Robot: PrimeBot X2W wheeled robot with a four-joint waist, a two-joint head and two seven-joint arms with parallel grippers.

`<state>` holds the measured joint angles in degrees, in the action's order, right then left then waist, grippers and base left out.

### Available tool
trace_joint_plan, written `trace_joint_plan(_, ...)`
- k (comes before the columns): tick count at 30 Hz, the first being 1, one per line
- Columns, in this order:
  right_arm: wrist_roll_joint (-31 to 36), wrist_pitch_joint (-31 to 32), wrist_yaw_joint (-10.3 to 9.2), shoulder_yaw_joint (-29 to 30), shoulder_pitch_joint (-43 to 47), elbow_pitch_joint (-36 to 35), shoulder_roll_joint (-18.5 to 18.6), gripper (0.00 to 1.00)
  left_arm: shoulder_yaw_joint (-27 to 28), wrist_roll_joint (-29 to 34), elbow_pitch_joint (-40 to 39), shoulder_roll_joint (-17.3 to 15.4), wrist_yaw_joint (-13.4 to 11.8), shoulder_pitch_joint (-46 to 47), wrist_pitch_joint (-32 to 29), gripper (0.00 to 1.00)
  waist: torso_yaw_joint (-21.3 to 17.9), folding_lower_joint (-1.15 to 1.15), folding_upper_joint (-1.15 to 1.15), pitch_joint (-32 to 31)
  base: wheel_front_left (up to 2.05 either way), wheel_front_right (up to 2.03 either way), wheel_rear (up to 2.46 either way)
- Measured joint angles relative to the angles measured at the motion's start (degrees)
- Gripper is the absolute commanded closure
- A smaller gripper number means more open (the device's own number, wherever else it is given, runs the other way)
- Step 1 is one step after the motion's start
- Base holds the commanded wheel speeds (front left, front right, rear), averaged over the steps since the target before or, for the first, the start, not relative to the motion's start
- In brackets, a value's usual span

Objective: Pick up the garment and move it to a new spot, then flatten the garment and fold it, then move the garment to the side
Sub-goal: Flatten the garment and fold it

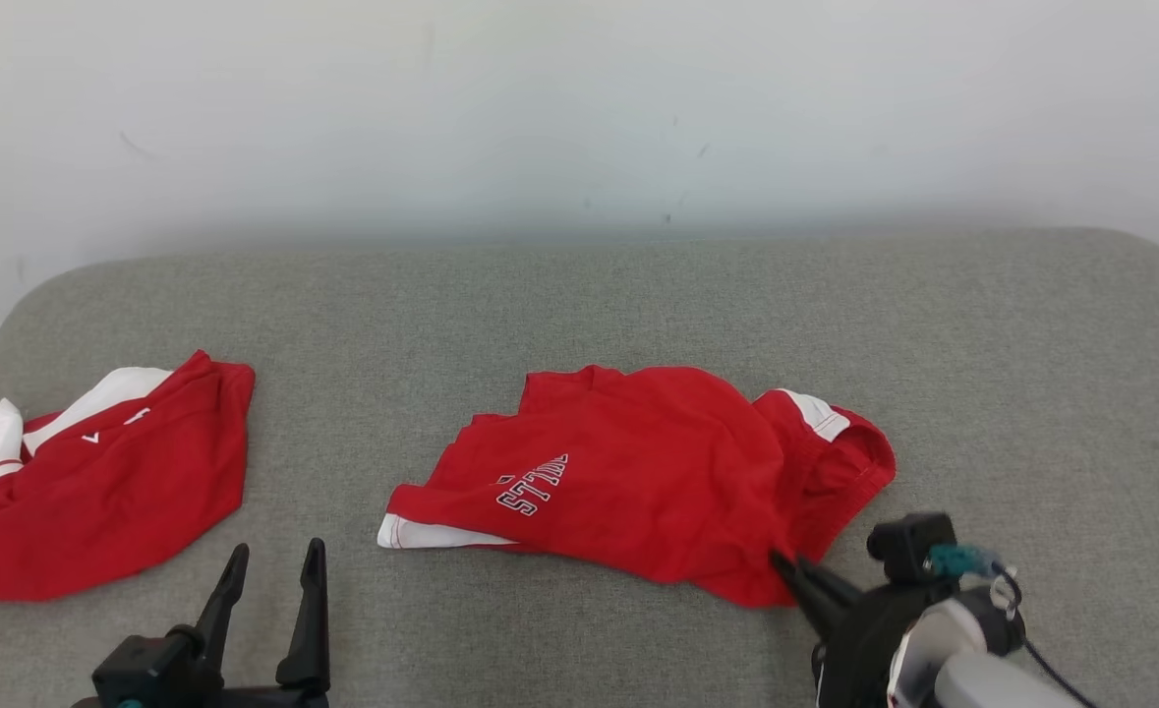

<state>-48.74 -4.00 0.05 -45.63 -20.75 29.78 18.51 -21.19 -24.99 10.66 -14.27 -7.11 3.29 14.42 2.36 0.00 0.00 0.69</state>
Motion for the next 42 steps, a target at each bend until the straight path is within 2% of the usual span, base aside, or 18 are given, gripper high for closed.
trace_joint_plan(7,-1.25,0.19,0.81,3.33,-6.12,1.14,2.10,1.00,-0.51,2.44,-1.30,1.78,0.00,-0.47,0.00,0.00,0.77,0.00,0.00,-0.08,0.00,0.00,0.00)
trace_joint_plan(16,-1.11,6.08,1.80,4.63,-16.42,8.67,5.73,1.00,-4.48,4.17,-3.18,3.28,0.00,0.02,-0.01,0.00,4.28,0.00,0.00,0.24,0.00,0.00,0.00)
trace_joint_plan(24,-1.07,10.60,1.87,4.07,-23.32,17.50,3.12,1.00,-6.39,5.69,-4.37,3.91,0.09,3.20,-0.35,0.00,7.91,0.00,0.00,2.54,0.00,0.00,0.00)
trace_joint_plan(29,-0.62,10.37,-0.18,4.78,-26.83,22.74,0.14,1.00,-6.95,5.79,-4.34,4.53,0.16,4.63,-0.77,0.00,9.36,0.01,0.00,4.61,0.00,0.00,0.00)
trace_joint_plan(30,-0.65,9.85,-0.59,5.11,-27.17,23.63,-0.38,0.85,-6.97,5.82,-4.27,4.61,0.16,4.93,-0.77,0.00,9.57,0.01,0.01,4.93,0.00,0.00,0.00)
trace_joint_plan(31,-0.55,9.56,-0.45,4.61,-27.66,24.79,-1.21,0.30,-6.83,5.82,-4.16,4.65,0.55,5.41,-0.77,0.00,9.86,0.01,0.00,5.42,0.00,0.00,0.00)
trace_joint_plan(32,-0.55,9.24,-0.09,4.54,-27.81,25.38,-1.87,0.00,-6.64,5.82,-4.03,4.63,0.57,5.40,-0.77,0.00,9.89,0.02,0.01,5.55,0.00,0.00,0.00)
trace_joint_plan(36,-0.48,8.45,1.20,3.85,-27.86,26.40,-3.07,0.00,-5.66,5.80,-3.60,4.03,0.57,5.35,-0.77,0.00,9.09,0.01,0.00,5.47,0.00,0.00,0.00)
trace_joint_plan(42,0.52,4.42,2.18,3.77,-26.36,27.20,-1.20,0.00,-5.17,5.59,-2.67,3.79,0.56,5.06,-0.77,0.00,6.87,0.01,0.00,4.89,0.00,0.00,0.00)
